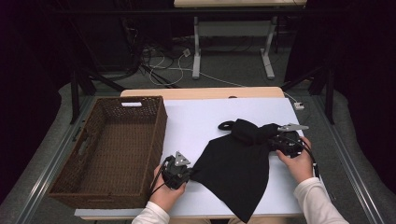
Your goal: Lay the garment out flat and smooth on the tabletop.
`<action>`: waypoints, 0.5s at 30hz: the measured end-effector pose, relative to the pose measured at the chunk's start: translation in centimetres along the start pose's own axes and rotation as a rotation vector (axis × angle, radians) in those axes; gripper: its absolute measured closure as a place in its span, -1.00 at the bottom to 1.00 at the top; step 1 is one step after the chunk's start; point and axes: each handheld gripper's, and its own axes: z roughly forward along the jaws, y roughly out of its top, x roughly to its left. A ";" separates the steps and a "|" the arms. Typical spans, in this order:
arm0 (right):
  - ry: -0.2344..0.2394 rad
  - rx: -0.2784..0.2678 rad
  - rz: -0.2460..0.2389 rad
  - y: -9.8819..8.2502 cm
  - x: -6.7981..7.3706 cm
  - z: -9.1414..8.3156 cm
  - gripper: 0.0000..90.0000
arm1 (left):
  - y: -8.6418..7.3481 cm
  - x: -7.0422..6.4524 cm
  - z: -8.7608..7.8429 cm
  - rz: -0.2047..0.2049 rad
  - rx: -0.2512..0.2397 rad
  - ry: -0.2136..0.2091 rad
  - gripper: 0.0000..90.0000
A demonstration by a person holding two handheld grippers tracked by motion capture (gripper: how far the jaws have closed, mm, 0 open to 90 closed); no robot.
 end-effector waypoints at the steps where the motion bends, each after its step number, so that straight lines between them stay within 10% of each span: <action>1: -0.006 -0.013 0.008 0.0 0.1 -0.2 0.36 | 0.0 0.0 0.0 0.000 -0.003 0.003 0.91; 15: 0.053 -0.085 0.009 -1.0 2.2 -4.2 -0.05 | -0.1 0.0 0.0 -0.011 -0.011 0.004 0.87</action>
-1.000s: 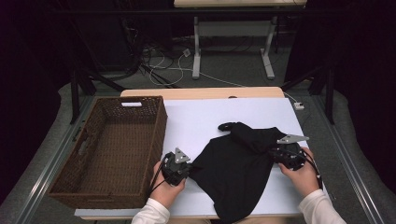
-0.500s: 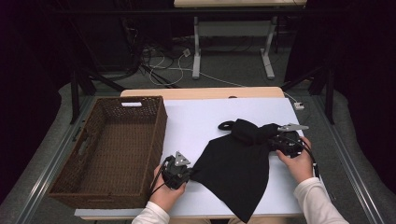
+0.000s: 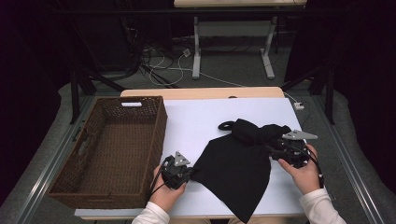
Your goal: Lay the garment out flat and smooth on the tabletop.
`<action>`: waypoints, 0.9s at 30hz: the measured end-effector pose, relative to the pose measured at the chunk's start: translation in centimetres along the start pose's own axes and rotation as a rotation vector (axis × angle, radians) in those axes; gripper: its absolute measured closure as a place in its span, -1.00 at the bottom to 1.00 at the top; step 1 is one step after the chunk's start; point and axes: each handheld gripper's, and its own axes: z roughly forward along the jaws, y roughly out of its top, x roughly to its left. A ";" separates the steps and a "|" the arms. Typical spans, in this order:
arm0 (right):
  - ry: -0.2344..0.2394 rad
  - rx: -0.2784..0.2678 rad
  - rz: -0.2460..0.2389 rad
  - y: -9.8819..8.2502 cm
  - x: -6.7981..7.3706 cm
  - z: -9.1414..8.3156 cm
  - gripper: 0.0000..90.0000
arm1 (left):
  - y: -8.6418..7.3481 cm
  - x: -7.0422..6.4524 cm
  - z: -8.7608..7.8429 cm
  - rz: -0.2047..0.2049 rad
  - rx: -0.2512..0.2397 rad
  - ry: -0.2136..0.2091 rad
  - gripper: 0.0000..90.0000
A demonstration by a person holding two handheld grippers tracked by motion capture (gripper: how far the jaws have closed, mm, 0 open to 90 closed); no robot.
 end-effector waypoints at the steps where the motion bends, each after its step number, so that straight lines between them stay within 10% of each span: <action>1: 0.015 -0.002 0.004 -0.2 0.3 -0.3 -0.06 | 0.0 0.0 0.0 0.000 -0.004 -0.003 0.87; 16: 0.241 0.061 -0.158 -5.0 7.7 -3.3 -0.18 | 0.1 0.0 0.0 0.010 -0.002 0.000 0.88; 27: 0.244 0.146 -0.228 -5.9 9.8 -1.5 -0.09 | 0.0 0.1 0.1 0.004 -0.010 -0.008 0.88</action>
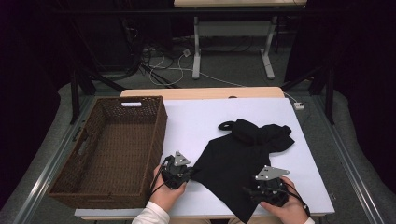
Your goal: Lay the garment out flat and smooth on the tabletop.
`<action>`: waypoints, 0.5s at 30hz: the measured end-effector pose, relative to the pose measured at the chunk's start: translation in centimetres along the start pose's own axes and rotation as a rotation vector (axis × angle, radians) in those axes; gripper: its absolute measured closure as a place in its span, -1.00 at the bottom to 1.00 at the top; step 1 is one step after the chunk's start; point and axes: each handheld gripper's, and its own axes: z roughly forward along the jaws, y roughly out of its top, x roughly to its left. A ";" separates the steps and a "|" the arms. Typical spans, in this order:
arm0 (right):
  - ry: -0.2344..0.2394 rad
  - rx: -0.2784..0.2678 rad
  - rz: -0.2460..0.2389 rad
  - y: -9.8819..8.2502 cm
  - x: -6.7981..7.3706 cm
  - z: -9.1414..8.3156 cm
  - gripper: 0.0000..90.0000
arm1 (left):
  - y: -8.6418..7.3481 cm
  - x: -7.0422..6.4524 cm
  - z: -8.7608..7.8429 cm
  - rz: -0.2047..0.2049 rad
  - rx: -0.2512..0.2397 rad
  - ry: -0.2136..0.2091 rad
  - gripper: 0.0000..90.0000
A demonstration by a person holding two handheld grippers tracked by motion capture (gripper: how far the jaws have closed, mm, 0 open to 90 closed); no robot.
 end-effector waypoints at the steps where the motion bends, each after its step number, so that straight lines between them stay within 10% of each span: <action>1: 0.001 0.005 0.000 -0.1 -0.1 0.2 -0.05 | 0.0 0.0 0.0 0.003 0.002 0.001 0.88; 11: 0.040 -0.037 0.014 -0.5 -0.4 0.7 0.92 | 0.0 -0.1 0.0 0.007 0.004 0.004 0.89; 15: 0.055 -0.023 0.026 -0.3 -0.6 0.7 0.99 | 0.1 0.0 -0.1 0.012 0.000 0.007 0.90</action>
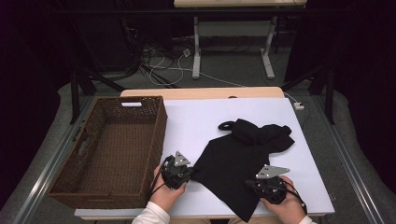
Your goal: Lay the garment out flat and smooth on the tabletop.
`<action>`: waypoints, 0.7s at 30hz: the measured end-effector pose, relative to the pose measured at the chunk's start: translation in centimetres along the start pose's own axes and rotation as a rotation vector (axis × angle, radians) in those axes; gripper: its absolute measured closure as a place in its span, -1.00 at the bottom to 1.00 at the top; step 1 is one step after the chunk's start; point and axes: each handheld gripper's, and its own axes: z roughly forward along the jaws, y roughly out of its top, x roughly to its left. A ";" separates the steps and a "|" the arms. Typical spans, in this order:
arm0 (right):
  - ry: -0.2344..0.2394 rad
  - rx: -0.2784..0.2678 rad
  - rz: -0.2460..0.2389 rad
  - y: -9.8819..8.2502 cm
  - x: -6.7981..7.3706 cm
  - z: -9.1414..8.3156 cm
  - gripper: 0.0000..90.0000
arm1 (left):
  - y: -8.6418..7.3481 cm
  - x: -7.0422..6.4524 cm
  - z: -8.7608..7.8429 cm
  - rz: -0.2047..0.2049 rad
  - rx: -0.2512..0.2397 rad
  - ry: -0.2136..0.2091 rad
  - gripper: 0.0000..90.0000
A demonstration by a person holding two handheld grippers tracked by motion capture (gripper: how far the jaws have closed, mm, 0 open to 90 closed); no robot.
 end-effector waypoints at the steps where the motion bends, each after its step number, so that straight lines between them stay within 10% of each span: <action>1: -0.005 0.004 -0.005 0.0 0.0 0.0 0.99 | 0.0 -0.1 0.0 -0.015 -0.003 -0.006 0.90; 7: -0.036 0.024 -0.020 0.0 -0.5 -1.0 1.00 | -0.1 -0.1 -0.3 -0.014 0.002 -0.013 0.92; 21: -0.124 -0.008 0.128 -1.6 -5.2 -5.0 1.00 | -0.9 -3.5 -0.6 0.018 0.031 -0.121 0.72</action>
